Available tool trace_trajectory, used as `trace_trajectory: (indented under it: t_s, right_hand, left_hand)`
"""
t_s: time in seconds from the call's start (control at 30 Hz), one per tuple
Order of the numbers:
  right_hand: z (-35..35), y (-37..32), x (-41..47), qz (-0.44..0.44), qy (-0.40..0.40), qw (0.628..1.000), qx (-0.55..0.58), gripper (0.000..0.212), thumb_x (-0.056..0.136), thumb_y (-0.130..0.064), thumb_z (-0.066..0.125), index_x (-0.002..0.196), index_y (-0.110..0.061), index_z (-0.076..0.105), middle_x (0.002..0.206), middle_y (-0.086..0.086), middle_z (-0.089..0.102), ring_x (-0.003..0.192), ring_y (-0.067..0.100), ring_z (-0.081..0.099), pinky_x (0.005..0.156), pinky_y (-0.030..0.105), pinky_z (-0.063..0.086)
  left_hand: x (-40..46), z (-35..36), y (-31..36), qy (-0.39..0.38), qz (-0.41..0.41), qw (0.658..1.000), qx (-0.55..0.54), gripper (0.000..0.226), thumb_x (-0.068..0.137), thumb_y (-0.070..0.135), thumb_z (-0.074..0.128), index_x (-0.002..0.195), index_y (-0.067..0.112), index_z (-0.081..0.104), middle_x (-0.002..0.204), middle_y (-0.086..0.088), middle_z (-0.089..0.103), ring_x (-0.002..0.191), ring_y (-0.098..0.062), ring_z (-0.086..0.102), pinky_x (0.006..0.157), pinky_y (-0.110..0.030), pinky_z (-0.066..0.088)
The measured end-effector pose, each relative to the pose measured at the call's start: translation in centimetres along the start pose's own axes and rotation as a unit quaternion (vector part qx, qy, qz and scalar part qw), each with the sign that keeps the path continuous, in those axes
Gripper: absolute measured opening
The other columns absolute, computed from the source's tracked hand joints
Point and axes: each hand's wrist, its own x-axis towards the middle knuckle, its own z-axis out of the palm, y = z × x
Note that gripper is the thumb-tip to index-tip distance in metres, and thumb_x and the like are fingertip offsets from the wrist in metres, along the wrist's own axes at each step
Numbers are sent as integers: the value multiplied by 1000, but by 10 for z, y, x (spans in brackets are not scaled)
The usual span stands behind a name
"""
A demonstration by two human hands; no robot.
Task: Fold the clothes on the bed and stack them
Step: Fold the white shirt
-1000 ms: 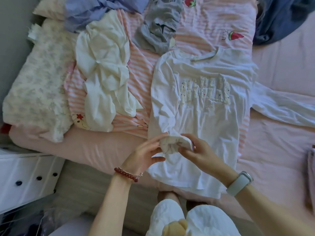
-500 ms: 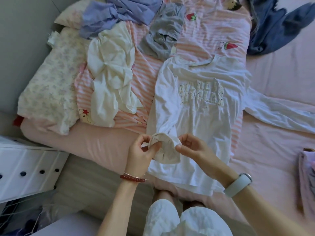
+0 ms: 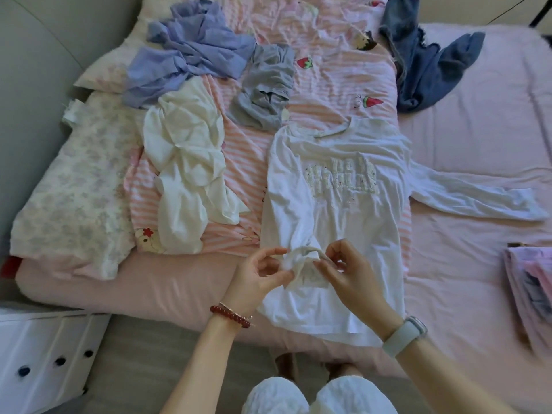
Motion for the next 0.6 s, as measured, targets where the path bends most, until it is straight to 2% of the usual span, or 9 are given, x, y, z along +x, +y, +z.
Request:
trace_trajectory:
  t_s: [0.07,0.13,0.27,0.37,0.47,0.53,0.6]
  right_hand:
    - [9,-5,2,-30,19,999,-25,31,84,-6,65,69,-22,43,61,-8,44,59,7,43,55,13,37]
    - [18,-10,4,-59,38,996,-50,32,84,-3,64,70,-21,42,57,-8,38,56,8,41,52,13,34]
    - [34,-19,0,-84,29,992,-88,28,83,-1,64,76,-18,43,50,-10,32,51,10,40,49,15,32]
    - [46,-19,-10,-114,10,986,-118,28,85,-4,62,79,-25,44,53,-13,37,47,13,37,50,21,36]
    - [57,-26,-22,-186,-21,975,-117,15,84,-12,55,82,-25,47,60,-12,44,54,12,43,51,22,40]
    - [69,-30,-27,-227,-55,965,-120,4,84,-15,51,83,-18,52,62,-4,50,56,12,43,51,26,41]
    - [83,-36,-29,-238,-66,962,-116,4,83,-15,51,83,-19,51,63,-2,52,55,11,43,50,29,42]
  left_hand:
    - [2,-6,3,0,23,996,83,18,75,7,74,87,19,68,79,1,69,74,-5,64,74,-22,51]
    - [4,-11,5,47,58,986,149,12,76,8,73,75,17,66,69,6,65,64,1,58,66,-14,45]
    - [0,-26,3,190,129,955,187,29,74,-1,70,66,22,53,60,6,53,56,-2,49,54,-9,38]
    - [-10,-40,-4,236,156,940,191,37,75,-1,70,66,29,50,61,1,54,52,-11,50,50,-12,39]
    - [-21,-60,-15,267,154,926,218,39,76,4,73,67,34,49,61,2,57,54,-21,57,51,-15,41]
    - [-28,-75,-23,279,120,928,217,38,77,3,72,68,33,50,62,4,60,60,-16,60,56,-16,44]
    - [-35,-89,-29,284,88,938,178,36,77,-4,69,69,28,53,63,9,60,62,-6,58,62,-16,47]
